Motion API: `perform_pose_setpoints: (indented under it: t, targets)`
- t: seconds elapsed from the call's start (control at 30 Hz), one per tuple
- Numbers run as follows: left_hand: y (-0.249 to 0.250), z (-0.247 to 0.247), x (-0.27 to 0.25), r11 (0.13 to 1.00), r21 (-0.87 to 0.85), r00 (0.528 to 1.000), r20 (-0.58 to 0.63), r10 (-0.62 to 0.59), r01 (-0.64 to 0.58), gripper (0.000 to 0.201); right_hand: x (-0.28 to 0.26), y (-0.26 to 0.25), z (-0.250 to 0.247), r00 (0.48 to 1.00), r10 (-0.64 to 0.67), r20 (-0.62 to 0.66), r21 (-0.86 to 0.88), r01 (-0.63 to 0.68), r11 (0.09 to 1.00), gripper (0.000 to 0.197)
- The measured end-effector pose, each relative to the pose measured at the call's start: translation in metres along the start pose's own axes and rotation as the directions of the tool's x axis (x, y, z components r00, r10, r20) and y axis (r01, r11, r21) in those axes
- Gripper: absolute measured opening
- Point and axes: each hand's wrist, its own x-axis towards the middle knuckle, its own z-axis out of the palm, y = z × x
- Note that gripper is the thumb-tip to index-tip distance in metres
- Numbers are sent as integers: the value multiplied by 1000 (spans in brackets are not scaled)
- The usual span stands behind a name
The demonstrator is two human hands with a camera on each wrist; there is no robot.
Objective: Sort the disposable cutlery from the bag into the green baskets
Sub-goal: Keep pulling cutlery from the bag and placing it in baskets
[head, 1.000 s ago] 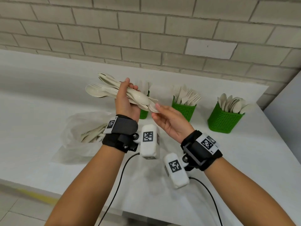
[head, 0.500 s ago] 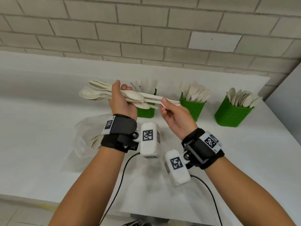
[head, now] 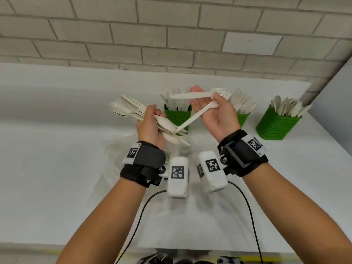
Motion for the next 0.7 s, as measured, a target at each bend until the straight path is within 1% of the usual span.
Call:
perform_pose_setpoints:
  t: [0.07, 0.17, 0.27, 0.33, 0.37, 0.4, 0.43, 0.5, 0.57, 0.63, 0.7]
  targets:
    - [1, 0, -2, 999, 33, 999, 38, -38, 37, 28, 3, -5, 4, 1000, -21, 8, 23, 21, 1000, 31]
    - [2, 1, -4, 996, 55, 994, 71, -79, 76, 28, 15, -17, 9, 996, -89, 13, -9, 89, 996, 22]
    - [-1, -2, -4, 993, 80, 992, 85, -88, 82, 27, 18, -30, 4, 989, -140, 50, -190, 147, 971, 20]
    - [-4, -2, -3, 990, 106, 990, 95, -107, 97, 26, 16, -45, -3, 977, -202, 76, -393, 215, 894, 21]
    - [-5, -1, -2, 987, 122, 988, 99, -115, 103, 26, 17, -56, -8, 970, -233, 69, -476, 237, 847, 23]
    - [-7, 0, -2, 986, 133, 988, 103, -118, 104, 27, 22, -70, -13, 961, -272, 46, -524, 255, 812, 23]
    - [-8, 2, -1, 985, 140, 987, 107, -117, 101, 27, 30, -86, -18, 946, -325, 8, -535, 279, 797, 20]
    - [-12, 7, -2, 984, 146, 988, 105, -113, 97, 28, 49, -120, -27, 898, -436, -64, -522, 342, 781, 15]
    - [-18, 11, -3, 984, 154, 989, 101, -109, 93, 28, 66, -141, -34, 864, -498, -75, -548, 381, 745, 14]
    - [-23, 15, -4, 982, 165, 988, 104, -113, 95, 27, 79, -143, -39, 857, -512, -53, -628, 370, 685, 14]
    - [-28, 20, -3, 978, 183, 985, 115, -125, 103, 26, 88, -133, -42, 876, -483, -12, -719, 328, 613, 13]
